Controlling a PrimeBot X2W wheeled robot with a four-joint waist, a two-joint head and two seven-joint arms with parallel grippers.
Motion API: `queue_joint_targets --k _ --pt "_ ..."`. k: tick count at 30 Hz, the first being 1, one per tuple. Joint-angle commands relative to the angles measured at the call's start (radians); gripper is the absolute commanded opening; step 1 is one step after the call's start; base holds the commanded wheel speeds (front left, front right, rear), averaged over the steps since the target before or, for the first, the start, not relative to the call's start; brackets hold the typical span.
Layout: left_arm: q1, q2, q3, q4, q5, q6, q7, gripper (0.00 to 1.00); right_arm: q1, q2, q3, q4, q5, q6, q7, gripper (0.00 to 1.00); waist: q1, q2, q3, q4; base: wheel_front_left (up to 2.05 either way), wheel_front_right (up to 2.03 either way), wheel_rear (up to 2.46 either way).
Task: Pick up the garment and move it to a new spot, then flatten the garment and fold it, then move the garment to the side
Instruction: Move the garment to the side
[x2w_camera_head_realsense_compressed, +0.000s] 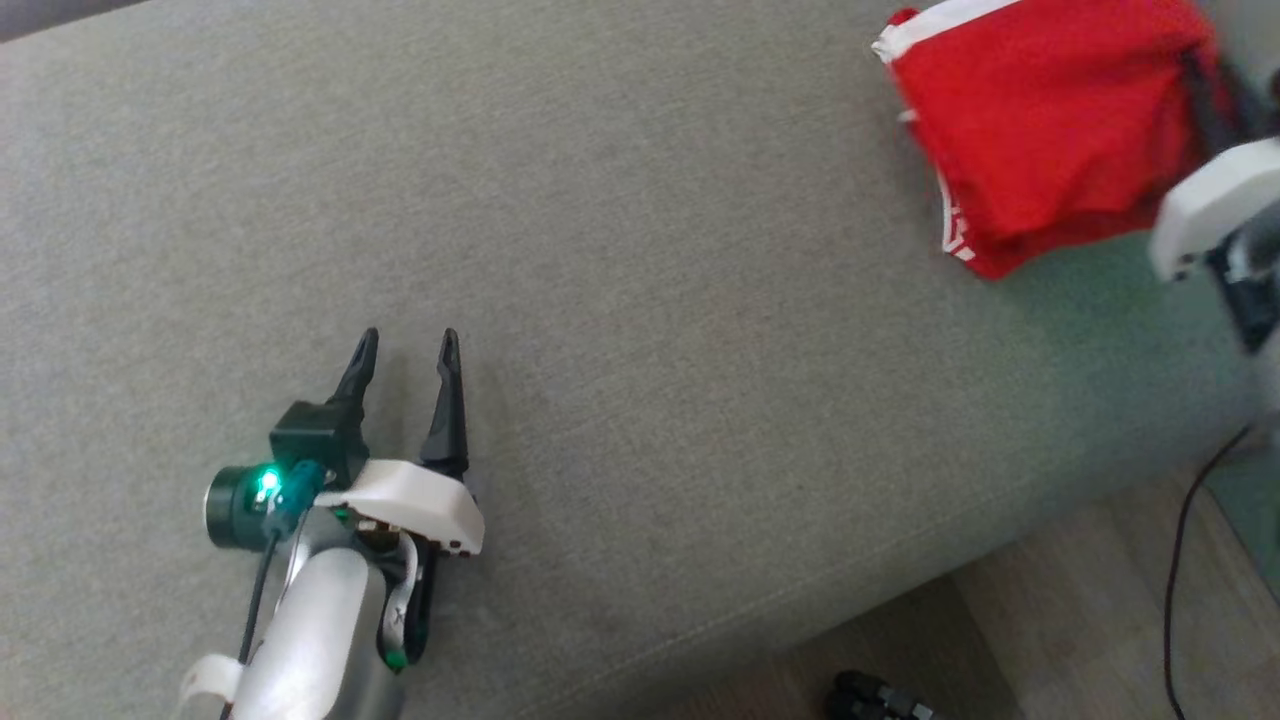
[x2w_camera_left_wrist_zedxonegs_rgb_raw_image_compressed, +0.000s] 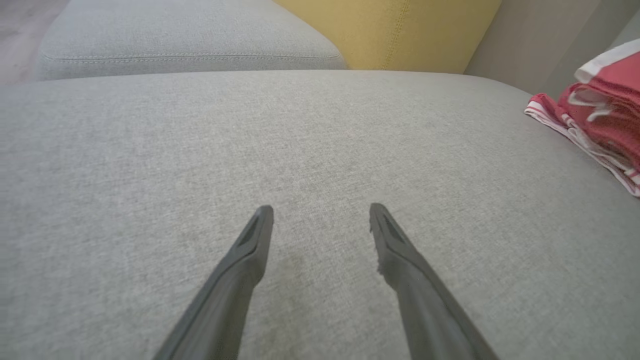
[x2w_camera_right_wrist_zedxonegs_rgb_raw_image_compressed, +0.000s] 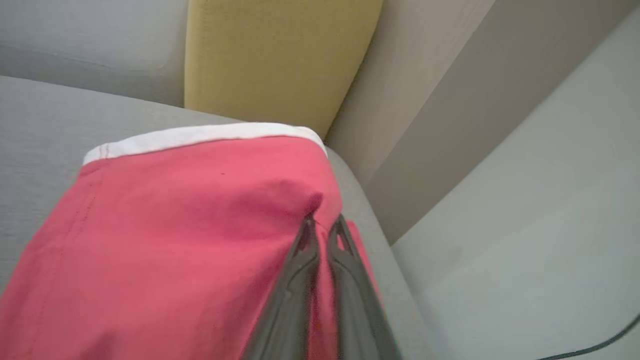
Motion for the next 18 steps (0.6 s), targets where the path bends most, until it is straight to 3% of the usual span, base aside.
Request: queue_joint_targets --k 1,2,3,4,9,13,18 --pt "-0.033 0.010 0.022 -0.033 0.010 0.003 -0.005 1.00 -0.027 -0.031 -0.007 -0.012 -0.023 0.007 0.002 0.00 0.0000 0.0000 0.005 0.006 0.00 0.00 0.00" --pt "-0.034 0.010 0.023 -0.032 0.011 0.004 -0.005 1.00 -0.035 -0.038 -0.026 -0.002 -0.034 0.007 -0.002 0.00 0.0000 0.0000 0.007 0.008 0.00 0.00 0.00" --pt "-0.036 0.010 0.026 -0.031 0.012 0.004 -0.005 1.00 -0.042 -0.044 -0.045 0.006 -0.047 0.007 -0.007 0.37 0.0000 0.0000 0.009 0.010 0.00 0.00 0.00" --pt "-0.037 0.010 0.028 -0.030 0.013 0.004 -0.005 1.00 -0.048 -0.049 -0.066 0.011 -0.063 0.007 -0.015 1.00 0.0000 0.0000 0.011 0.011 0.00 0.00 0.00" --pt "-0.038 0.010 0.040 -0.025 0.016 0.005 -0.005 1.00 -0.046 -0.013 -0.163 0.003 -0.122 0.007 -0.059 1.00 0.0000 0.0000 0.012 0.012 0.00 0.00 0.00" --pt "-0.039 0.010 0.047 -0.028 0.014 0.012 -0.005 1.00 -0.019 0.059 -0.227 -0.070 -0.158 0.007 -0.082 1.00 0.0000 0.0000 0.002 0.027 0.00 0.00 0.00" --pt "-0.034 0.010 0.057 -0.039 0.005 0.032 -0.005 1.00 0.054 0.157 -0.215 -0.216 -0.157 0.007 -0.087 1.00 0.0000 0.0000 -0.020 0.076 0.00 0.00 0.00"
